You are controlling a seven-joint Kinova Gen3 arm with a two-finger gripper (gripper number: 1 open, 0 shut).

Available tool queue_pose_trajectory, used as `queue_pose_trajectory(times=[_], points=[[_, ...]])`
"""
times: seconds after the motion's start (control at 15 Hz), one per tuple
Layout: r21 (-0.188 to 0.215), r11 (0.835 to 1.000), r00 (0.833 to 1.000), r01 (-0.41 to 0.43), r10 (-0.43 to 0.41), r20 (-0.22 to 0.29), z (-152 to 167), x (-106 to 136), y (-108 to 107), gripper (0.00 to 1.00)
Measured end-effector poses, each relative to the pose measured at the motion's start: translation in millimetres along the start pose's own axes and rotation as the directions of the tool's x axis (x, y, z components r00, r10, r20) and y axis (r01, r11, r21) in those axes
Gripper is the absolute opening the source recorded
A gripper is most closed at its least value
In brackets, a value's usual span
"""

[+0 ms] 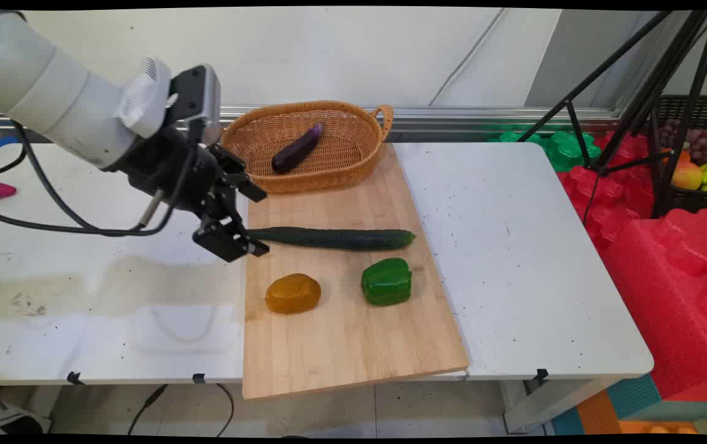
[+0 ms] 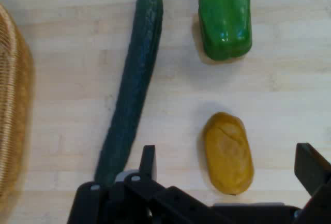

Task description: Pick up the potato from the cutting board

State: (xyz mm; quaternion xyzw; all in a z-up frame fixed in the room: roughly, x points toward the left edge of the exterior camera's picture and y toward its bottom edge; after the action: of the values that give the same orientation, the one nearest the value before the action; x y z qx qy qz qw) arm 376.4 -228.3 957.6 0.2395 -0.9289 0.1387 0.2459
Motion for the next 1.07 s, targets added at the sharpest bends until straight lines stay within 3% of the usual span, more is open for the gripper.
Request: queue_pose_trajectory(times=[0.67,1.07], points=[[-0.005,0.999,0.989,0.051,-0.05,0.139,66,1,22,1.0],[-0.007,0.997,0.978,0.077,-0.074,0.193,113,-6,24,1.0]])
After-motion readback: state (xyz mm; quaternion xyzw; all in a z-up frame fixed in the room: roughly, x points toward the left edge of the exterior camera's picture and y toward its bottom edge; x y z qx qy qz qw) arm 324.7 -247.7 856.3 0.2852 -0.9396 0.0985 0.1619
